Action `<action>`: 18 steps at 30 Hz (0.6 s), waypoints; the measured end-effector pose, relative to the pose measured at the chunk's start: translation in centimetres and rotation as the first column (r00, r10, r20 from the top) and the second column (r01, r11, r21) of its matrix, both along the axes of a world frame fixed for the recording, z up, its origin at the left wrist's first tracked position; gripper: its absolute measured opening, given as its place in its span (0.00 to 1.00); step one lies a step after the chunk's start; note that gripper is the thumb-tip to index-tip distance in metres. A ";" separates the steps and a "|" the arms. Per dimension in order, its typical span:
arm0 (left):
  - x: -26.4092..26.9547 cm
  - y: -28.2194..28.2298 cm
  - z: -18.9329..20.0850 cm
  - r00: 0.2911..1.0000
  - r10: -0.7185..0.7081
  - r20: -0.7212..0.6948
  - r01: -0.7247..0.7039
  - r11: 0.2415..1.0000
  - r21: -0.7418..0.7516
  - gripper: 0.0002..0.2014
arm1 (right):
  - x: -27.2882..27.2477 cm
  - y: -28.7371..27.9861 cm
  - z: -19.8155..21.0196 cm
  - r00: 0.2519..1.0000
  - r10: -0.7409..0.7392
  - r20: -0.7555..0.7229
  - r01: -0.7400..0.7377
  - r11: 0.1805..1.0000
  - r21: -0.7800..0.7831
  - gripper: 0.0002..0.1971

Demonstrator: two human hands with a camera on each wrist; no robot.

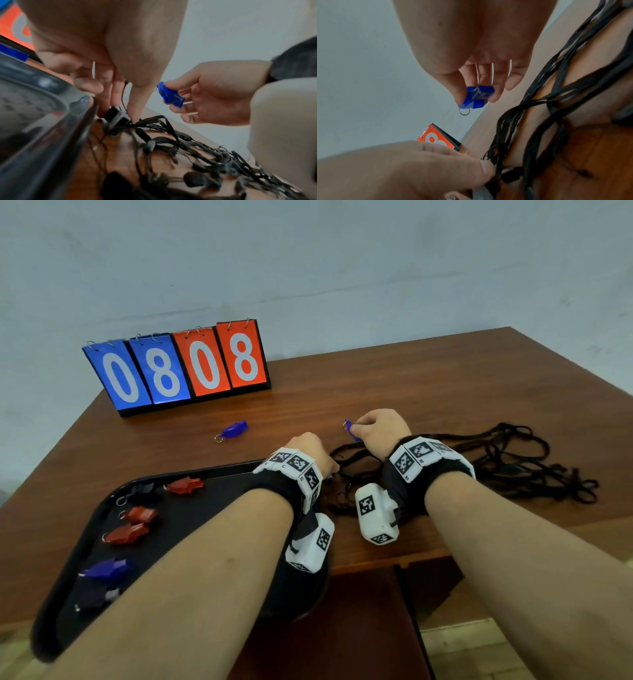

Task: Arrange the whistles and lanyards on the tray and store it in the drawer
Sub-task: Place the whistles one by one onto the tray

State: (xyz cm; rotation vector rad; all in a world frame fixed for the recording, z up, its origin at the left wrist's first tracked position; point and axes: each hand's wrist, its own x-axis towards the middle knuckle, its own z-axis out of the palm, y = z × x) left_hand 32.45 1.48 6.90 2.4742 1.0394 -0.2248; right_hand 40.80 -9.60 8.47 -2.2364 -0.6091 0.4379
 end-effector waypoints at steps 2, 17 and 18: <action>0.4 -0.3 0.0 1.000 0.023 -0.018 -0.023 1.000 0.005 0.12 | 0.1 -0.1 -0.1 1.000 0.011 -0.011 -0.011 1.000 0.009 0.11; -1.1 0.4 2.0 0.821 0.278 0.499 -0.096 0.929 -0.359 0.08 | -0.7 -0.4 0.7 0.999 -0.017 -0.027 0.019 0.996 0.082 0.09; -1.4 0.5 2.3 0.803 0.293 0.519 -0.099 0.924 -0.368 0.09 | -1.0 -0.4 1.0 1.000 -0.017 -0.008 0.018 0.997 0.077 0.09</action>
